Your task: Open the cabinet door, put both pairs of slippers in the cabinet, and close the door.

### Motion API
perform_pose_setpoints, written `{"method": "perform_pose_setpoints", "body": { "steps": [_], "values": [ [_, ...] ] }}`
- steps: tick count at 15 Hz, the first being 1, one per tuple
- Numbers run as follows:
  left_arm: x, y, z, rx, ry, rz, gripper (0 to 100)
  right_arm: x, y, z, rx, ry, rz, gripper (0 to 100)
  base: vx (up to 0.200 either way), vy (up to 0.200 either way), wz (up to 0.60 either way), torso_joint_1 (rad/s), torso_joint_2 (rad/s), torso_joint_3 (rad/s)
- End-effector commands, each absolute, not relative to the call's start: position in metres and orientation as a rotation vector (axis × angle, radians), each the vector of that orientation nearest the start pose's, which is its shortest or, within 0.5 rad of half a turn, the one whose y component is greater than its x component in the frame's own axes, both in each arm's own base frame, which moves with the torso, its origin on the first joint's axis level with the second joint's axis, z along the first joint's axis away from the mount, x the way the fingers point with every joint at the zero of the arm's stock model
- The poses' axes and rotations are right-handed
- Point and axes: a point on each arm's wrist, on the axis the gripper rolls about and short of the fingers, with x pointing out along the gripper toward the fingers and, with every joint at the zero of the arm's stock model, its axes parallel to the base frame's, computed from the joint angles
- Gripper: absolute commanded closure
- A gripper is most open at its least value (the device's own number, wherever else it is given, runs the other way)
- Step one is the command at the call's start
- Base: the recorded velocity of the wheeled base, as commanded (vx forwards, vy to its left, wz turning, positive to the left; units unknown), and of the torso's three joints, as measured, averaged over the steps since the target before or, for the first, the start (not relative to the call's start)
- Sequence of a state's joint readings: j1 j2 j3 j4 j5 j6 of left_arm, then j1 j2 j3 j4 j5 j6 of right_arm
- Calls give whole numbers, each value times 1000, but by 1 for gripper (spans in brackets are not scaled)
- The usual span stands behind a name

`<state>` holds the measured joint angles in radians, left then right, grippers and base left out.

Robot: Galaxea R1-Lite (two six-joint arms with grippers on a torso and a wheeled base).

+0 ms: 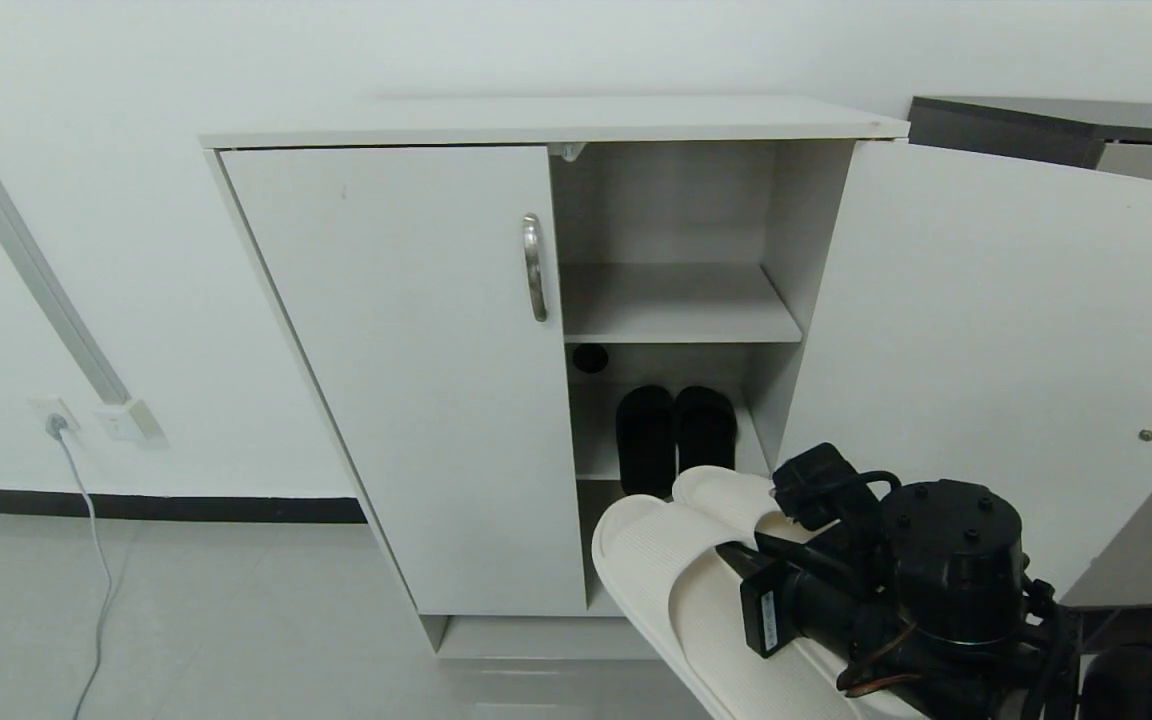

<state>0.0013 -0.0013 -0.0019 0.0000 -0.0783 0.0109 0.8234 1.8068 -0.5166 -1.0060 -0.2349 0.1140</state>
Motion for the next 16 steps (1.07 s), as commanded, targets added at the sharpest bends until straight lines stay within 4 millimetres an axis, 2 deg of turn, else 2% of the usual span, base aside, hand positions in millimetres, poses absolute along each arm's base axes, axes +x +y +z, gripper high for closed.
{"method": "perform_pose_setpoints", "body": {
  "steps": [1, 3, 5, 6, 8, 9, 10, 11, 12, 13, 14, 16],
  "values": [
    [-23, -2, 76, 11, -3, -77, 100, 203, 211, 107, -52, 304, 566, 100, 0, 0, 0, 0, 0, 0],
    [-23, -2, 76, 12, -2, -77, 100, 204, 217, 98, -121, 299, 546, 100, 0, 0, 0, 0, 0, 0],
    [-23, -2, 76, 18, -2, -77, 100, 205, 241, 83, -107, 203, 470, 100, 0, 0, 0, 0, 0, 0],
    [-23, -2, 76, 17, -4, -77, 100, 214, 255, 80, -102, 139, 411, 100, 0, 0, 0, 0, 0, 0],
    [-23, -2, 76, 17, -4, -77, 100, 233, 273, 78, -110, 151, 245, 100, 0, 0, 0, 0, 0, 0],
    [-23, -2, 76, 19, -4, -77, 100, 242, 281, 84, -92, 176, 190, 100, 0, 0, 0, 0, 0, 0],
    [-23, -2, 76, 19, -4, -77, 100, 247, 287, 92, -66, 185, 151, 100, 0, 0, 0, 0, 0, 0],
    [-23, -2, 76, 19, -4, -77, 100, 257, 297, 111, -21, 190, 66, 100, 0, 0, 0, 0, 0, 0],
    [-23, -2, 76, 18, -2, -77, 100, 258, 302, 129, -8, 194, 29, 100, 0, 0, 0, 0, 0, 0],
    [-23, -2, 76, 18, -2, -77, 100, 256, 304, 141, -2, 196, 31, 100, 0, 0, 0, 0, 0, 0],
    [-23, -2, 76, 18, -2, -77, 100, 254, 304, 168, 16, 186, 34, 100, 0, 0, 0, 0, 0, 0],
    [-23, -2, 76, 19, -4, -77, 100, 251, 299, 201, 25, 180, 35, 100, 0, 0, 0, 0, 0, 0]
  ]
}}
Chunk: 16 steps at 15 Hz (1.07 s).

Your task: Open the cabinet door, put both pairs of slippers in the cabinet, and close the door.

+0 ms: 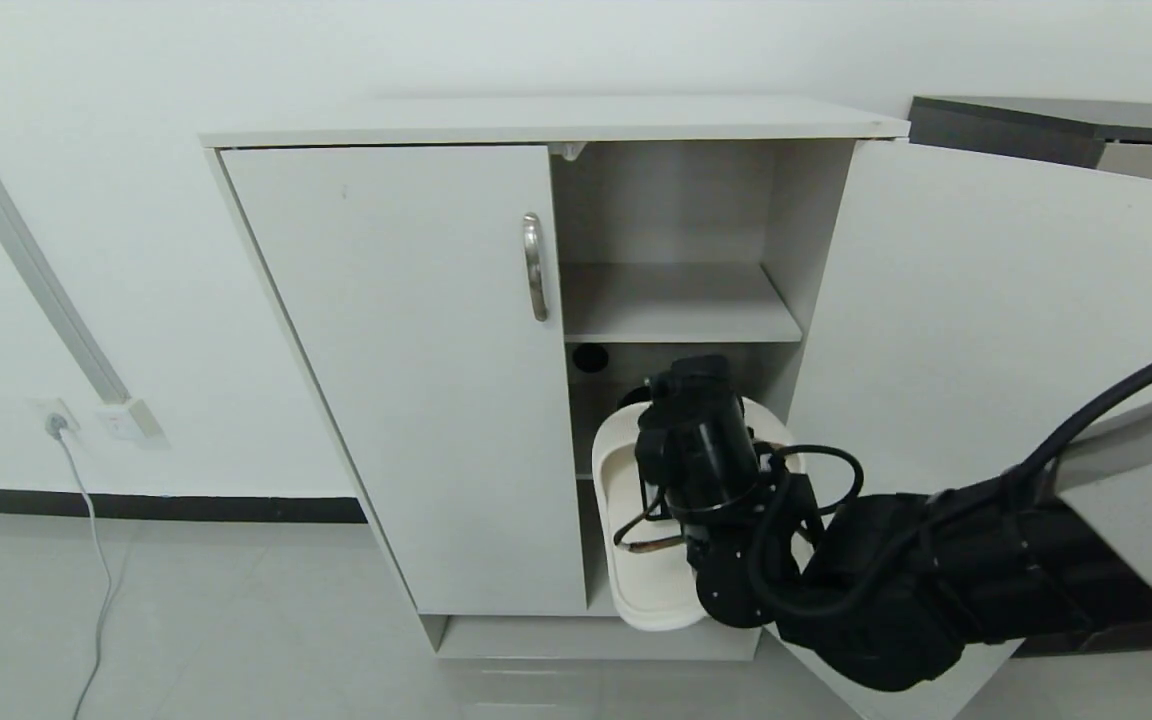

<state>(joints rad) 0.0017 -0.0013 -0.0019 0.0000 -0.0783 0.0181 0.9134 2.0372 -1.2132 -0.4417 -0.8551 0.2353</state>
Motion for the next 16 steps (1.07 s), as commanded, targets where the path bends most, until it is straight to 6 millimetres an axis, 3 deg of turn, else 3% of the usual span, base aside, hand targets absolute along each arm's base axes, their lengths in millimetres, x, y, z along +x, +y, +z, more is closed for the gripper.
{"method": "perform_pose_setpoints", "body": {
  "steps": [1, 3, 14, 16],
  "values": [
    [-23, -2, 76, 20, -2, -77, 100, 252, 297, 212, 34, 174, 31, 100, 0, 0, 0, 0, 0, 0],
    [-23, -2, 76, 17, -2, -77, 100, 253, 295, 224, 40, 168, 27, 100, 0, 0, 0, 0, 0, 0],
    [-23, -2, 76, 11, -3, -77, 100, 263, 296, 223, 51, 161, 3, 100, 0, 0, 0, 0, 0, 0],
    [-23, -2, 76, 11, -3, -77, 100, 263, 296, 222, 53, 162, 3, 100, 200, 0, 0, 0, 5, 0]
  ]
}}
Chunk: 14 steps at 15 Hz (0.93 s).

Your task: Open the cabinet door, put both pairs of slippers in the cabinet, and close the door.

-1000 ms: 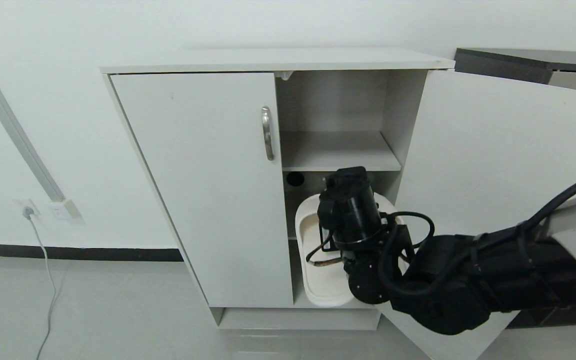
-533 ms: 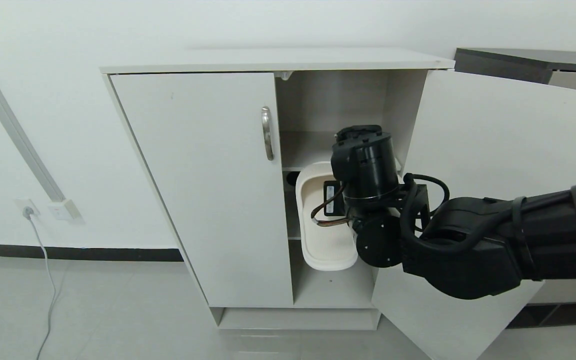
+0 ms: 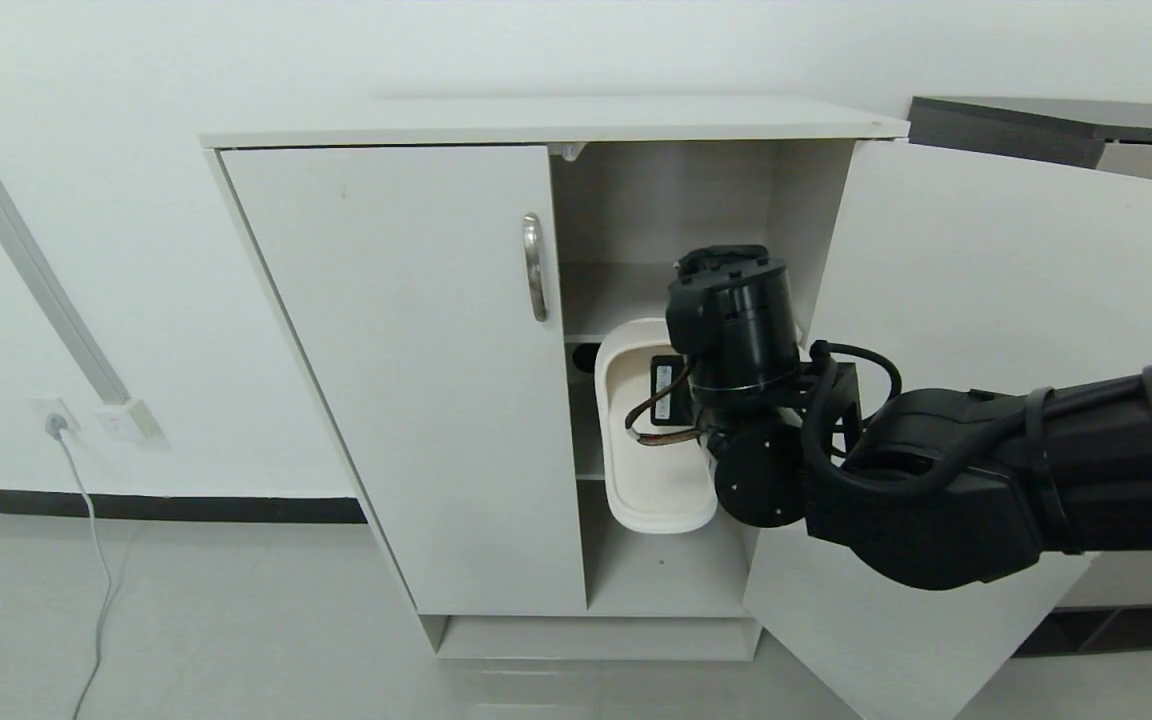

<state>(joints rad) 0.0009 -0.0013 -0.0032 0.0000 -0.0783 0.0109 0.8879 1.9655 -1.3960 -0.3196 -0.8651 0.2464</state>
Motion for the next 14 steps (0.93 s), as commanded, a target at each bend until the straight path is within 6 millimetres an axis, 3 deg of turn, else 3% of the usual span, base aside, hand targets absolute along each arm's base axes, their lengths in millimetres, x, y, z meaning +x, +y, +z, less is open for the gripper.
{"method": "perform_pose_setpoints", "body": {
  "steps": [1, 12, 14],
  "values": [
    [-23, -2, 76, 11, -3, -77, 100, 263, 295, 223, 54, 161, 1, 100, 200, 0, 0, -7, 12, 12],
    [-23, -2, 76, 11, -3, -77, 100, 274, 291, 215, 28, 178, -16, 100, 200, 0, 0, 2, 3, 2],
    [-23, -2, 76, 11, -3, -75, 100, 284, 291, 215, 22, 175, -16, 100, 0, 0, 0, 0, 0, 0]
  ]
}}
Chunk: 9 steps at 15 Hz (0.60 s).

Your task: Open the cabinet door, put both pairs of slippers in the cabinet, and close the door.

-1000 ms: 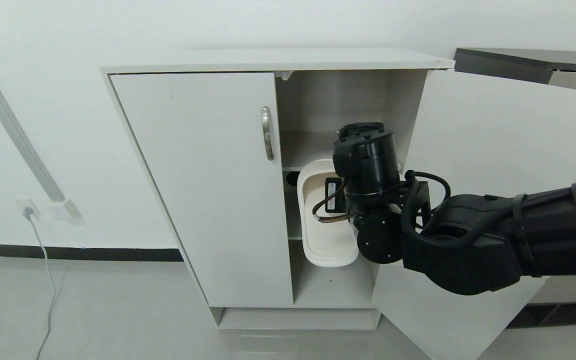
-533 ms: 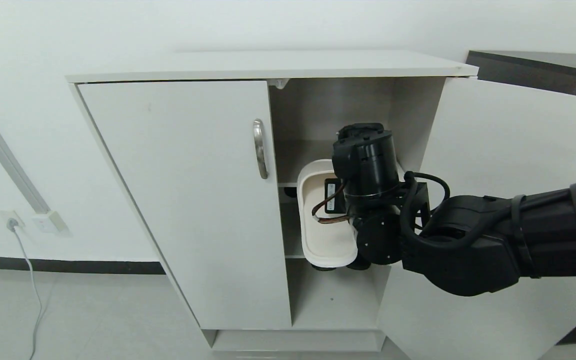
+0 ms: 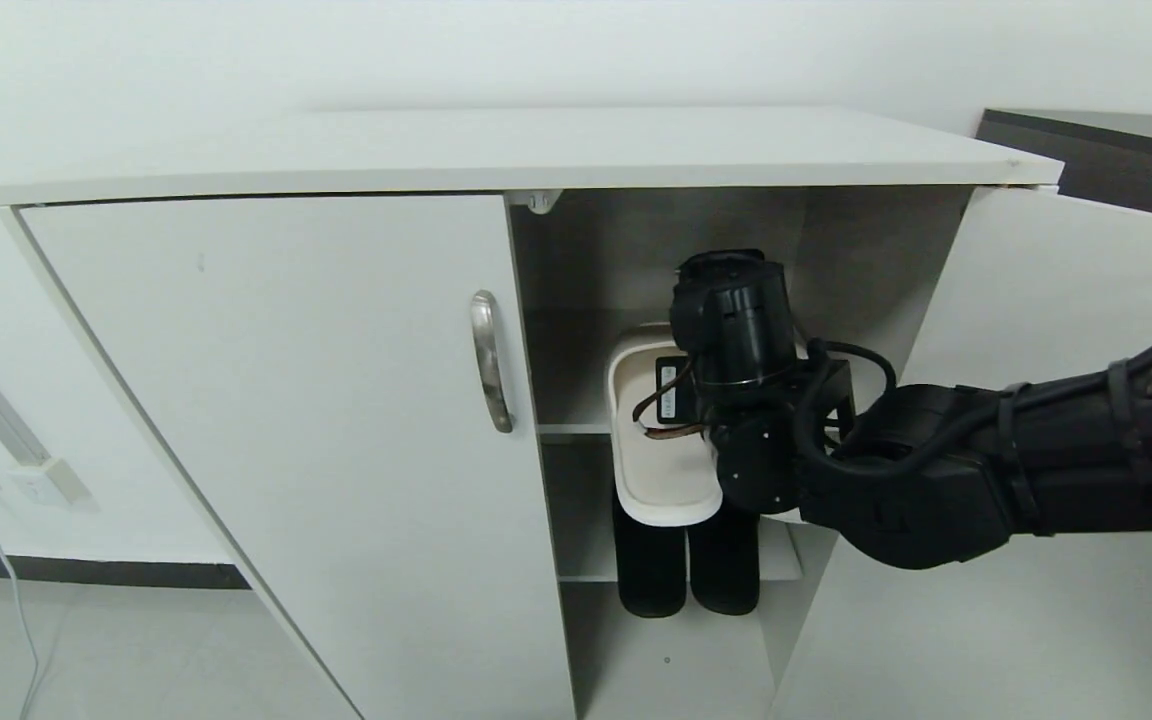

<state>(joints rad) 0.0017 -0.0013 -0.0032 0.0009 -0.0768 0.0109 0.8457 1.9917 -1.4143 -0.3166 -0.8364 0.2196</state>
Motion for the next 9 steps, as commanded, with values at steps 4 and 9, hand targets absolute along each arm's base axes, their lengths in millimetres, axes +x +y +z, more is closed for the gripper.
{"method": "perform_pose_setpoints", "body": {
  "steps": [4, 9],
  "values": [
    [-23, -2, 76, 11, -3, -75, 100, 305, 295, 217, 27, 175, -36, 100, 0, 0, 0, 0, 0, 0],
    [-23, -2, 76, 9, -3, -75, 100, 326, 299, 227, 43, 165, -50, 100, 0, 0, 0, 0, 0, 0]
  ]
}}
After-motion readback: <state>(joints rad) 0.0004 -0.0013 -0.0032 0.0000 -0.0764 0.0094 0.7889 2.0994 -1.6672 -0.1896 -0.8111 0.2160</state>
